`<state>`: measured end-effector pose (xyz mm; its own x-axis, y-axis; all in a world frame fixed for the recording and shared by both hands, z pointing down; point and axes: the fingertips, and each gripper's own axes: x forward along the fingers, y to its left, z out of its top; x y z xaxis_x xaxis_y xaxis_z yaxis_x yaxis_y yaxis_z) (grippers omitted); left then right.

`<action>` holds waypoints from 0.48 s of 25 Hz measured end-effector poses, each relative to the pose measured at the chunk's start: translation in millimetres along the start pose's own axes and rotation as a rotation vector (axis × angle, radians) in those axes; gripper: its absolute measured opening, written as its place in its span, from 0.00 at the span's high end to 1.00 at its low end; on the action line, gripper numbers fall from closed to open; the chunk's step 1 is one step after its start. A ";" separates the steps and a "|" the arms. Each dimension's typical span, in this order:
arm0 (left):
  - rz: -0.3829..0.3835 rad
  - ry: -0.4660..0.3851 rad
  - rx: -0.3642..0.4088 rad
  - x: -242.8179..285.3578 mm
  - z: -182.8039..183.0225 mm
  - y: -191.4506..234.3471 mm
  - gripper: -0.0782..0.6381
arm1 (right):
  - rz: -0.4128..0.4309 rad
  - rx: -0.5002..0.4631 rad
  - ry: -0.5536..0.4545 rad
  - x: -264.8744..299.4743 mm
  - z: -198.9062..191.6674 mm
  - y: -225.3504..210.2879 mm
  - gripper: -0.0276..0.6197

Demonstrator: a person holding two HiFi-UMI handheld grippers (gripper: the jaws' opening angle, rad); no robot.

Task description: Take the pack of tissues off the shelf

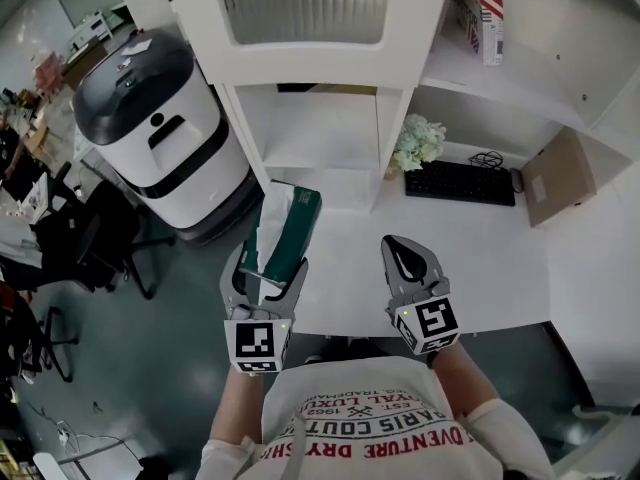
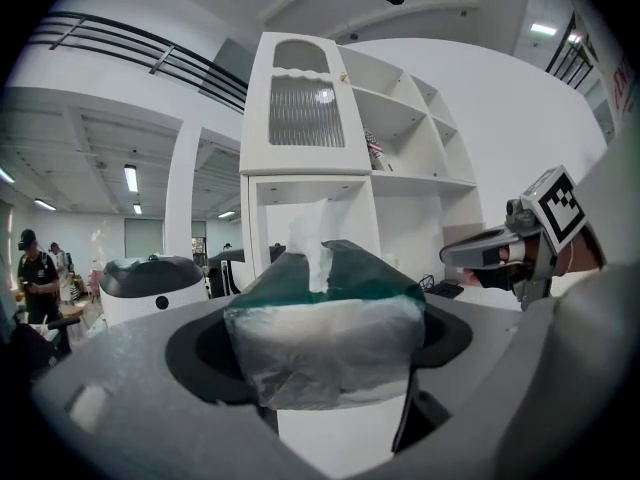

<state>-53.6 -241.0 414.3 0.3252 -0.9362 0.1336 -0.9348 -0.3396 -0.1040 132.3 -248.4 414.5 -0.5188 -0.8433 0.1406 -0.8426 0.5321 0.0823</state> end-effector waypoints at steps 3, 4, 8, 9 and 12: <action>-0.005 0.023 -0.003 -4.7 -12.6 -2.8 0.29 | -0.014 0.009 -0.003 -7.8 -1.4 0.4 0.96; -0.009 0.029 -0.010 -5.6 -15.2 -3.8 0.29 | -0.018 0.009 -0.002 -10.0 -2.1 0.3 0.96; -0.026 0.043 -0.035 -6.6 -20.2 -9.6 0.29 | -0.018 0.002 -0.008 -17.8 -1.7 1.2 0.96; -0.029 0.044 -0.034 -6.1 -20.3 -11.2 0.29 | -0.018 -0.002 -0.011 -19.5 -0.9 1.2 0.96; -0.037 0.036 -0.028 -3.4 -16.8 -15.2 0.29 | -0.018 -0.009 -0.029 -23.6 3.2 0.0 0.96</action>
<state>-42.8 -231.1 432.0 0.3550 -0.9189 0.1720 -0.9260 -0.3709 -0.0703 144.1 -228.7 408.0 -0.5073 -0.8547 0.1104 -0.8508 0.5171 0.0938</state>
